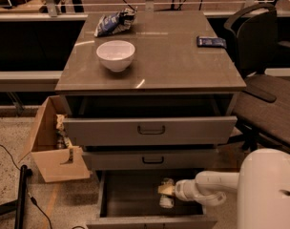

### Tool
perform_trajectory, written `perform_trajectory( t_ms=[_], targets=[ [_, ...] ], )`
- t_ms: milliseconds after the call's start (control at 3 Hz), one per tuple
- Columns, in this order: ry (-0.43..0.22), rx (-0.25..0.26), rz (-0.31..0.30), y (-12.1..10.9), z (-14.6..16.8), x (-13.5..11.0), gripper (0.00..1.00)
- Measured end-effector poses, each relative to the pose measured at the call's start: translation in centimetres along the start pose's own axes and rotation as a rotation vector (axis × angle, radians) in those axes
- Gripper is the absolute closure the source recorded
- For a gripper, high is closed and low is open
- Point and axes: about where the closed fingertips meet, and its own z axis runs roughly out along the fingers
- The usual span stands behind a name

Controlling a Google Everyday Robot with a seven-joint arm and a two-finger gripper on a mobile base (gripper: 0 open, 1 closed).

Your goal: Place 7up can into bottom drawer

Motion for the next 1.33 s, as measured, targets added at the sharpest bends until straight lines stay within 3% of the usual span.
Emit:
perform_trajectory(
  t_ms=[667,1000,1333],
  targets=[
    [-0.042,-0.028,0.049,-1.9,5.3,0.3,0.35],
    [-0.069,-0.032,0.058,-1.8,6.0,0.4,0.12],
    [-0.128,-0.011,0.081,-1.4,4.0,-0.3,0.03]
  ],
)
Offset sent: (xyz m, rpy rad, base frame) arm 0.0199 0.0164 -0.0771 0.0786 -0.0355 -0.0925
